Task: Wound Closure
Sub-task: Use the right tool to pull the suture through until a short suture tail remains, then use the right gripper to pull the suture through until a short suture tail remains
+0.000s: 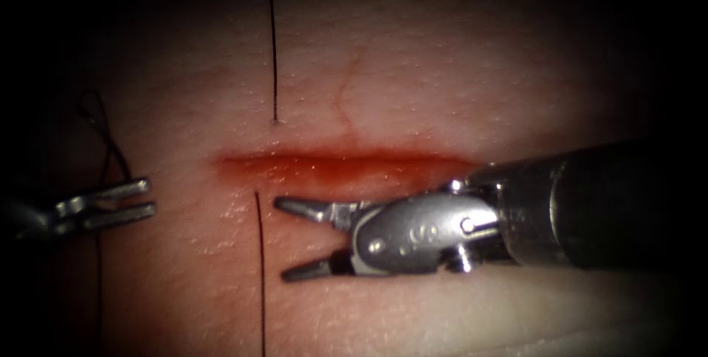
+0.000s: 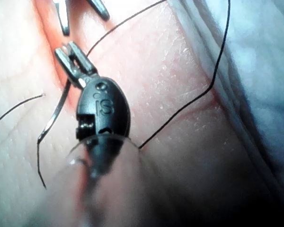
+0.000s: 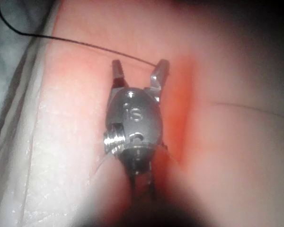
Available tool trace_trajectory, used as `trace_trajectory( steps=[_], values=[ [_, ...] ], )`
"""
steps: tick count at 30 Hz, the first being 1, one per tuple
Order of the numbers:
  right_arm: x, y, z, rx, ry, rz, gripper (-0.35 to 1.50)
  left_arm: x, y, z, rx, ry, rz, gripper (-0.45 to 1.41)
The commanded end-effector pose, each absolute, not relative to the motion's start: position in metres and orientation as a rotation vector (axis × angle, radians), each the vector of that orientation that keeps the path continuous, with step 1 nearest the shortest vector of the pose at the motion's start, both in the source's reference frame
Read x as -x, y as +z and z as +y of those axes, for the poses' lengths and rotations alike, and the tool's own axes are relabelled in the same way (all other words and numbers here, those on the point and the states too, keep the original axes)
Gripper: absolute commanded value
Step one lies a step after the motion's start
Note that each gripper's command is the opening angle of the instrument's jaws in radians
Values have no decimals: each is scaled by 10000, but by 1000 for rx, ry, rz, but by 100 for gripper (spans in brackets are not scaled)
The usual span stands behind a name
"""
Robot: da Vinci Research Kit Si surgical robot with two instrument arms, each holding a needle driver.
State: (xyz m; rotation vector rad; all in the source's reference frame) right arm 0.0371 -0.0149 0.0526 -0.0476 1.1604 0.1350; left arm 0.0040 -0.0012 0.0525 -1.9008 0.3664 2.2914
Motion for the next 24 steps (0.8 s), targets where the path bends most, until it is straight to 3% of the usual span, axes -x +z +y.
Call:
trace_trajectory(
  steps=[1, 13, 18, 20, 21, 22, 24],
  values=[
    [-379, 541, -144, 53, 131, 1158, 121, -36, 531, -11, 1903, 2291, 367, -45],
    [-398, 589, -142, 75, 102, 1144, 124, -37, 532, -11, 1906, 2290, 365, -45],
    [-408, 590, -139, 76, 107, 1143, 109, -37, 532, -11, 1906, 2290, 365, -45],
    [-407, 589, -140, 75, 106, 1144, 64, -37, 532, -11, 1906, 2290, 365, -45],
    [-407, 589, -141, 72, 104, 1143, 20, -37, 532, -11, 1906, 2290, 365, -45],
    [-406, 588, -141, 70, 102, 1141, -35, -37, 532, -11, 1906, 2290, 365, -45],
    [-407, 585, -142, 68, 104, 1138, -35, -37, 532, -11, 1906, 2290, 365, -45]
  ],
)
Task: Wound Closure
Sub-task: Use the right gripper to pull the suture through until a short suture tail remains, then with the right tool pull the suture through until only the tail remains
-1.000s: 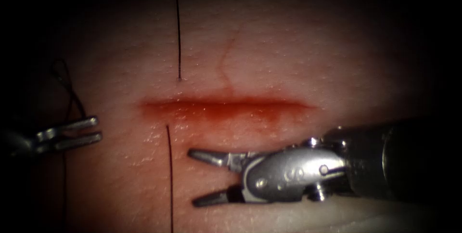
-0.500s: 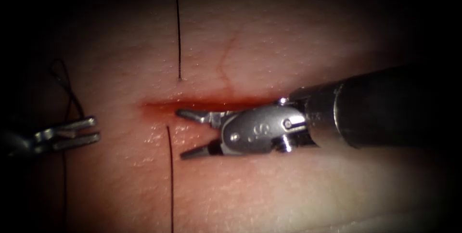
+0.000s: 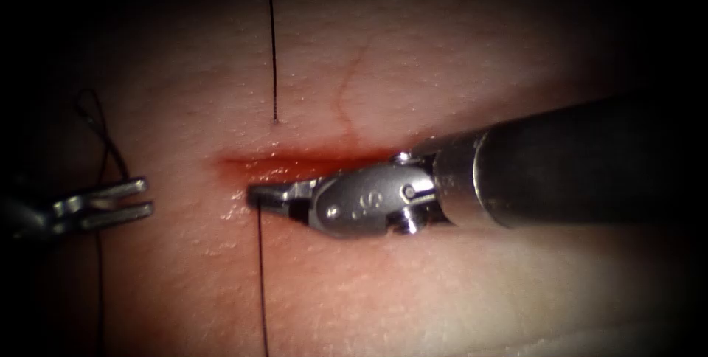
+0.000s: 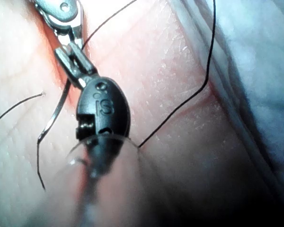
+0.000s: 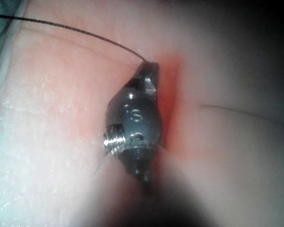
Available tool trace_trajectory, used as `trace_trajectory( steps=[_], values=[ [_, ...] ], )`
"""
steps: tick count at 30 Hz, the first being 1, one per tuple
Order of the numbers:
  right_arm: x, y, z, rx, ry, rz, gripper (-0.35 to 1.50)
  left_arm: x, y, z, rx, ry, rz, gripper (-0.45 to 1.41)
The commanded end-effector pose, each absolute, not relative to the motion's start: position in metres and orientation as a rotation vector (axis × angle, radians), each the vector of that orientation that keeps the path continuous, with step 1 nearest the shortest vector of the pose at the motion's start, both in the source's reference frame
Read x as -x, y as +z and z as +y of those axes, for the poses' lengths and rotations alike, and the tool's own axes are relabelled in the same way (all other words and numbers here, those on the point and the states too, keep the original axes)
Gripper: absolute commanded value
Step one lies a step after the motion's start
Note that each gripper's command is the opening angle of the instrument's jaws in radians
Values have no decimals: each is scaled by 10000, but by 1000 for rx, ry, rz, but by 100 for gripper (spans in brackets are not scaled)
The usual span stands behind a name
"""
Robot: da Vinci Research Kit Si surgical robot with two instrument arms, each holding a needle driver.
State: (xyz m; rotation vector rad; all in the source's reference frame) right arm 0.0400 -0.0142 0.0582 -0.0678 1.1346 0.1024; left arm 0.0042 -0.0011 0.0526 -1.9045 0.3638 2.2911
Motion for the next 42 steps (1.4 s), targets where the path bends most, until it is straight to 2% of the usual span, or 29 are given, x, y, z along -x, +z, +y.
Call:
trace_trajectory(
  steps=[1, 8, 21, 40, 41, 42],
  values=[
    [-407, 585, -142, 64, 110, 1138, -35, -37, 532, -11, 1906, 2290, 365, -45],
    [-401, 577, -147, 48, 114, 1138, -35, -37, 533, -10, 1906, 2290, 365, -45],
    [-344, 521, -216, 27, 69, 1104, -35, -37, 534, -10, 1907, 2290, 366, -45],
    [-327, 452, -295, -5, 37, 1121, -35, -37, 534, -10, 1907, 2291, 367, -45],
    [-328, 453, -292, -2, 43, 1124, 11, -37, 534, -10, 1906, 2291, 367, -45],
    [-328, 453, -290, 1, 47, 1128, 24, -37, 534, -10, 1906, 2291, 367, -45]
  ],
)
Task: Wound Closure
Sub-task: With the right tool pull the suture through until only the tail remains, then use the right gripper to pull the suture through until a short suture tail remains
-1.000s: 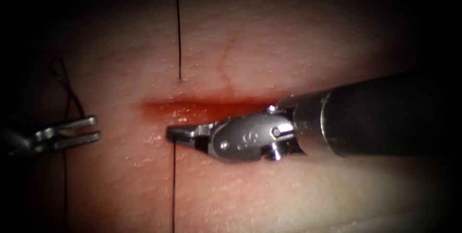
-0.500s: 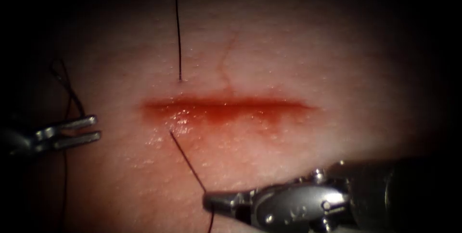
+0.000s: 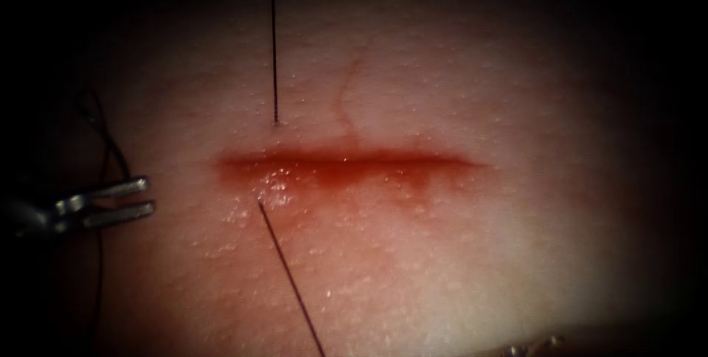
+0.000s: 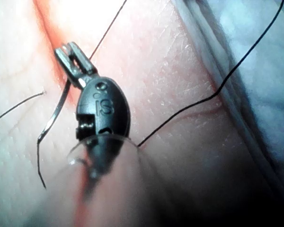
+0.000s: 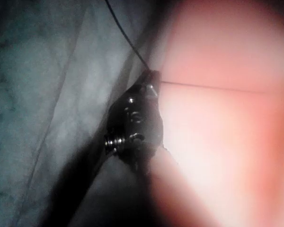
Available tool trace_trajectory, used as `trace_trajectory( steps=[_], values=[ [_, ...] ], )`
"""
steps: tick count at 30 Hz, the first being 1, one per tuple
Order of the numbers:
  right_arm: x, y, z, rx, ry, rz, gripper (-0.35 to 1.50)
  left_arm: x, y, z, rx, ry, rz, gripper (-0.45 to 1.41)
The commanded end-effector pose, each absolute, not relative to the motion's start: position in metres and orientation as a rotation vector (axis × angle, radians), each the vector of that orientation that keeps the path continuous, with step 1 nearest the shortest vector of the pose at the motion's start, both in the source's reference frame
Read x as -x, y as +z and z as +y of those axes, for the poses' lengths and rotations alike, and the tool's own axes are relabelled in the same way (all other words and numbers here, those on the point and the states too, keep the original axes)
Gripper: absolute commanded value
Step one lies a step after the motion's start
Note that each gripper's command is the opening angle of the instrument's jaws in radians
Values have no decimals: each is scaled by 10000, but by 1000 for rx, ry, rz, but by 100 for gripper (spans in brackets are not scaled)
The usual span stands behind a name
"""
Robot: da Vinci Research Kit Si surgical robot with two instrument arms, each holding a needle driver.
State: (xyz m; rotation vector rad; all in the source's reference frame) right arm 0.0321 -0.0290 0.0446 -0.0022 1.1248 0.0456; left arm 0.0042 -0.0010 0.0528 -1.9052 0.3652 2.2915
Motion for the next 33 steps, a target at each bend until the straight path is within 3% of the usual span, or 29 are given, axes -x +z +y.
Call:
trace_trajectory(
  steps=[1, 3, 5, 10, 33],
  values=[
    [-328, 454, -284, 3, 55, 1126, 73, -37, 534, -10, 1906, 2291, 367, -45],
    [-328, 457, -270, 12, 76, 1138, 115, -37, 534, -10, 1906, 2291, 367, -45],
    [-327, 461, -251, 20, 99, 1152, 128, -37, 534, -10, 1906, 2291, 367, -45],
    [-329, 478, -205, 33, 137, 1148, 142, -37, 534, -10, 1905, 2287, 362, -45],
    [-380, 584, -146, 71, 96, 1116, 133, -38, 535, -11, 1906, 2283, 355, -45]
  ],
)
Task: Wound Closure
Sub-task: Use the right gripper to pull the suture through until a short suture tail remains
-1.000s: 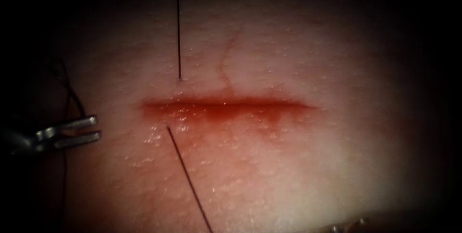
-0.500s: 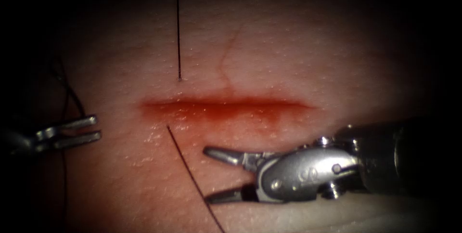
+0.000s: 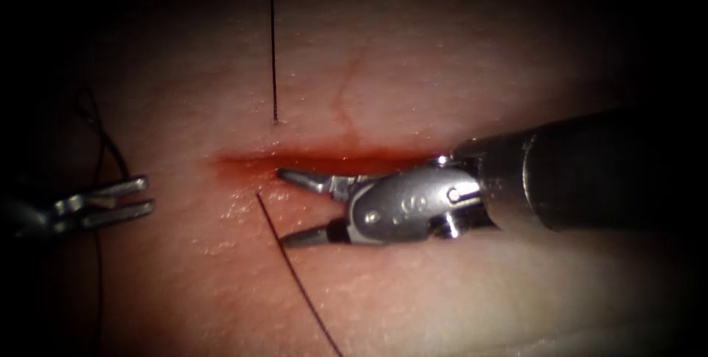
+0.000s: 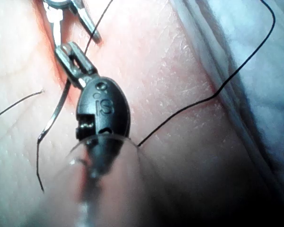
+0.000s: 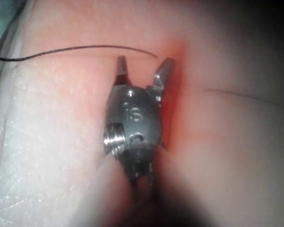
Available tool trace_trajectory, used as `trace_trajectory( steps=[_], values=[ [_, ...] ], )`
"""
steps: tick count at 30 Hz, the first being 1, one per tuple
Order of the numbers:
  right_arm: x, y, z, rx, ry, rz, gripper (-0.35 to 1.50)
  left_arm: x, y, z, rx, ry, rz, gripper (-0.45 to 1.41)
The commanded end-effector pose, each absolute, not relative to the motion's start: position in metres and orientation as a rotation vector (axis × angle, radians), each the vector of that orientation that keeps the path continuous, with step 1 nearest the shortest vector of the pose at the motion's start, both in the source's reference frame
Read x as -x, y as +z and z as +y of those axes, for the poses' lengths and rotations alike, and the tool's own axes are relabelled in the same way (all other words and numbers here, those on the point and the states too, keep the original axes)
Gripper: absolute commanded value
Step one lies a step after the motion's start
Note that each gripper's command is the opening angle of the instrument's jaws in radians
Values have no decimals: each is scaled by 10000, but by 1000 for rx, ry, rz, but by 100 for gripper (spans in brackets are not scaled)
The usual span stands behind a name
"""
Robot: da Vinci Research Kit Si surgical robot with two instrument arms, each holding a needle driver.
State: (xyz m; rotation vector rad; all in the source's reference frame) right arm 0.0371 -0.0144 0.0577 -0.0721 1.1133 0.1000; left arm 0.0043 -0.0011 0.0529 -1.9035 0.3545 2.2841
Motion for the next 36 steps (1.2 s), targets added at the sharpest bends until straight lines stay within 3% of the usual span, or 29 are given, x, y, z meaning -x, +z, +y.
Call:
trace_trajectory(
  steps=[1, 10, 12, 13, 14, 15, 21, 36],
  values=[
    [-385, 587, -148, 72, 92, 1118, 133, -38, 535, -10, 1906, 2283, 355, -45],
    [-399, 595, -144, 72, 93, 1109, 113, -39, 535, -11, 1907, 2284, 354, -45],
    [-399, 594, -146, 71, 92, 1110, 85, -39, 535, -11, 1907, 2284, 354, -45],
    [-398, 593, -148, 66, 94, 1113, -4, -39, 535, -11, 1907, 2284, 354, -45],
    [-398, 593, -148, 66, 94, 1113, -4, -39, 535, -11, 1907, 2284, 354, -45],
    [-397, 591, -150, 51, 121, 1108, -35, -39, 534, -11, 1907, 2284, 354, -45],
    [-395, 582, -150, 28, 166, 1105, -35, -40, 534, -11, 1907, 2284, 354, -45],
    [-323, 511, -243, 14, 111, 1076, -35, -38, 535, -10, 1906, 2283, 355, -45]
  ],
)
